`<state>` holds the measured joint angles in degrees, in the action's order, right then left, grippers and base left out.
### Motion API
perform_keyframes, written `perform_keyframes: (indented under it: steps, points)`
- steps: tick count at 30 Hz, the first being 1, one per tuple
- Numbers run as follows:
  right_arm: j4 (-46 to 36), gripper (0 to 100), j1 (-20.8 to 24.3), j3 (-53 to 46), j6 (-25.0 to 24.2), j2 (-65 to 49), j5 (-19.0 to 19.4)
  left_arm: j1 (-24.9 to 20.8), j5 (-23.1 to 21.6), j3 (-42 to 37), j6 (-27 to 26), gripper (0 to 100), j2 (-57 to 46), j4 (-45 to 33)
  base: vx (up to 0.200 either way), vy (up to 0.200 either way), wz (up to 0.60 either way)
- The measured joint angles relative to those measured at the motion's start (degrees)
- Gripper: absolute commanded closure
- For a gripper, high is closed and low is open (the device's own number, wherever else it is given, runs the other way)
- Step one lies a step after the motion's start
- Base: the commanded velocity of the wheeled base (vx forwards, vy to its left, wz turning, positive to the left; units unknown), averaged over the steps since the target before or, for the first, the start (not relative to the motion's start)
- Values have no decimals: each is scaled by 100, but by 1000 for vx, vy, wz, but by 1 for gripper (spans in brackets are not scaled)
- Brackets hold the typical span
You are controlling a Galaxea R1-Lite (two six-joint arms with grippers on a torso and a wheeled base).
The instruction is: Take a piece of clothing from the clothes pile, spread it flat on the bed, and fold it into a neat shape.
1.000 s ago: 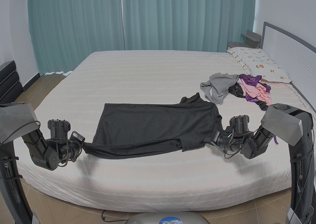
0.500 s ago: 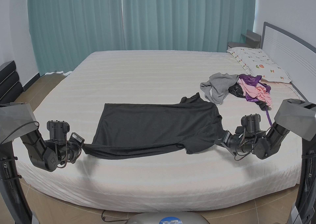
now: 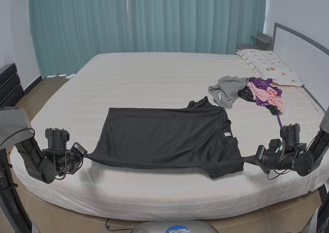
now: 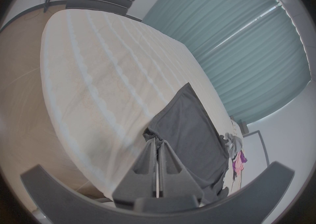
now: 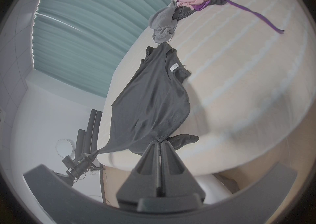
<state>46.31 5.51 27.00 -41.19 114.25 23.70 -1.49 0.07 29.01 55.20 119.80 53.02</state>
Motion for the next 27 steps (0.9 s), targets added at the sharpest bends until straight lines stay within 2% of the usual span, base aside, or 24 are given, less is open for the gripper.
perform_keyframes:
  steps: [5, 12, 17, 18, 27]
  points:
    - [-17, 100, -190, -750, 394, -577, 27, -165, 0, -258, -333, 100, -106, -9, 0, 0, 0]
    - [-28, 100, -325, -1615, 1230, -863, 6, -306, 2, -518, -689, 100, -177, -37, 0, 0, 0]
    - [-41, 100, -351, -1816, 1475, -756, -38, -355, 6, -622, -902, 100, -196, -261, 0, 0, 0]
    - [-41, 0, -351, -1830, 1495, -730, -41, -358, 6, -625, -913, 100, -199, -268, 0, 0, 0]
    - [46, 0, -400, -1488, 1648, -24, -35, -407, 4, -647, -917, 100, -185, -305, 0, 0, 0]
